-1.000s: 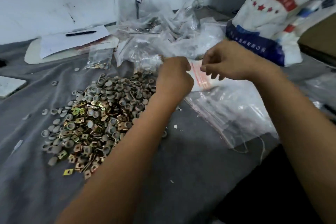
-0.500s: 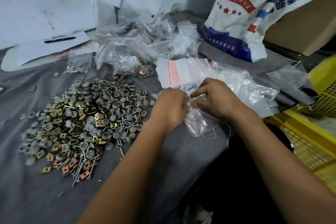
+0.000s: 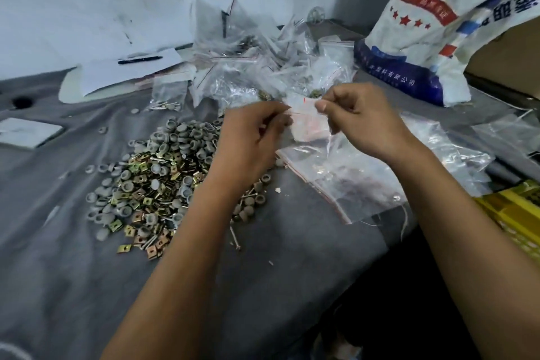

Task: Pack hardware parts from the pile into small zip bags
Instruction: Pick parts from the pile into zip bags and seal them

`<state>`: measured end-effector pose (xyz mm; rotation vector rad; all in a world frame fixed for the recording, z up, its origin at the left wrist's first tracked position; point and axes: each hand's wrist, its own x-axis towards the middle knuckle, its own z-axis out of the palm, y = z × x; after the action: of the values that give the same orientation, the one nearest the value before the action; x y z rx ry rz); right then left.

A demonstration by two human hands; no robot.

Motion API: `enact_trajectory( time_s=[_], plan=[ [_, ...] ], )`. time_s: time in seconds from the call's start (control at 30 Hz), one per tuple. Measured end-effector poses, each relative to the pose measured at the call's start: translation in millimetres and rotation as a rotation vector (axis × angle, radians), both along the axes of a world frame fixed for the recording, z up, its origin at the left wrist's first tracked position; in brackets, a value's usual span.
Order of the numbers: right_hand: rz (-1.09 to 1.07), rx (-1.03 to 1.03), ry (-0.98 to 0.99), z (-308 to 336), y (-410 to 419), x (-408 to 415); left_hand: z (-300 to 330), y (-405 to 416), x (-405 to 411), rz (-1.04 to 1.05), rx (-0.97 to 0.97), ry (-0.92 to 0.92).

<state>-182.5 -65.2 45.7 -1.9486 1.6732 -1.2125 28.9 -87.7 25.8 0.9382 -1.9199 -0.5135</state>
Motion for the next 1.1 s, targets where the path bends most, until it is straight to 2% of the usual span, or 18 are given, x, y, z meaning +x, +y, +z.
enact_trajectory(
  time_s=[0.07,0.2,0.3,0.37,0.43,0.47,0.53,0.6,0.67,0.77,0.9,1.0,1.1],
  plan=[
    [0.037,-0.01,-0.019,6.9,-7.4,25.5,5.8,3.6,25.8,0.067,0.06,0.074],
    [0.036,-0.152,-0.076,3.5,-20.5,91.7,14.6,14.6,103.1,0.305,0.143,0.343],
    [0.075,-0.267,-0.088,-7.4,-24.0,140.1,19.4,22.3,177.3,0.645,0.122,0.448],
    [0.171,-0.249,-0.093,-15.8,-23.9,172.3,18.3,20.2,235.5,0.895,0.055,0.505],
    [0.243,-0.206,-0.053,-24.5,-24.4,198.1,18.0,21.5,284.2,1.166,0.102,0.481],
    [0.279,-0.189,-0.039,-29.0,-24.9,209.1,20.4,26.2,297.1,1.222,0.085,0.458],
    [0.395,-0.103,-0.088,-36.3,-26.3,227.6,25.8,40.4,291.1,1.23,-0.113,0.36],
    [0.529,0.048,-0.269,-39.6,-26.4,240.0,25.0,53.1,252.0,1.212,-0.319,0.134],
    [0.552,0.148,-0.425,-41.2,-28.6,248.3,7.3,52.3,203.4,1.063,-0.402,-0.084],
    [0.469,0.18,-0.489,-49.8,-35.1,252.6,-23.9,47.7,166.5,0.943,-0.301,-0.191],
    [0.396,0.236,-0.567,-61.3,-37.5,242.1,-45.1,39.9,163.7,0.879,-0.343,-0.211],
    [0.438,0.324,-0.659,-61.9,-36.9,234.5,-52.5,36.4,163.7,0.878,-0.268,-0.212],
    [0.388,0.337,-0.644,-62.8,-37.3,231.0,-59.5,32.7,168.8,0.826,-0.223,-0.197]
  ],
)
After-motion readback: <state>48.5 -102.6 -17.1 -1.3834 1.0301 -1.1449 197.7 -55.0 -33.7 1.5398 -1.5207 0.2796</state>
